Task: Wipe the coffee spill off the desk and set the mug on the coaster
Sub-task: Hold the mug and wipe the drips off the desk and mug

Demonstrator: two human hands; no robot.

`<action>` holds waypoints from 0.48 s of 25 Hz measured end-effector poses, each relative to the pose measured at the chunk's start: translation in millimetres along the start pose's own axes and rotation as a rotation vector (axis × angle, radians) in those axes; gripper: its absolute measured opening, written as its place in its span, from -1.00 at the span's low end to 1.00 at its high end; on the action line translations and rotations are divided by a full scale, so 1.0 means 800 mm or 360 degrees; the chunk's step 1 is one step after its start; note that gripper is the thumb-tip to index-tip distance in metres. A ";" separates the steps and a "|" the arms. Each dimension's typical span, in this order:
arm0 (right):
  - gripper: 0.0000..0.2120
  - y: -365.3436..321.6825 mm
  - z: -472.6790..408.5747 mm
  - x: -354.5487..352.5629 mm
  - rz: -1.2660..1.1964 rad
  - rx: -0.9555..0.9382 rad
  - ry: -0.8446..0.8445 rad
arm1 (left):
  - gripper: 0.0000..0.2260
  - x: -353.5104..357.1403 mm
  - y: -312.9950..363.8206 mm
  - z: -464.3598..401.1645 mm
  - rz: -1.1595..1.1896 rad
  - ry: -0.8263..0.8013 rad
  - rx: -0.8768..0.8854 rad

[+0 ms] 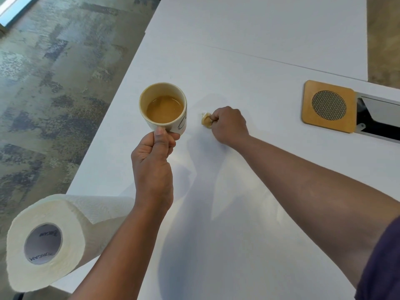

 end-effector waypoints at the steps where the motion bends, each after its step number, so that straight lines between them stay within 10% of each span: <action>1: -0.80 -0.011 -0.001 0.006 0.0014 -0.0022 -0.0020 | -0.61 -0.001 0.001 0.000 0.0002 0.0001 0.0004; 8: -0.81 -0.053 0.030 0.066 0.0106 -0.0312 -0.0581 | -0.61 0.002 0.010 -0.002 0.0007 -0.0028 0.0039; 12: -0.84 -0.015 0.052 0.053 -0.0772 0.0004 -0.0675 | -0.61 0.002 0.022 0.002 -0.0024 -0.0049 0.0079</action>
Point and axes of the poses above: each hand's wrist, its own z-axis away from the middle knuckle, its own x-axis out of the palm, y = z × x, the point moved 8 cm from there along -z, towards the middle knuckle, and after that the axes turned 13 degrees about -y, right-handed, at the moved point
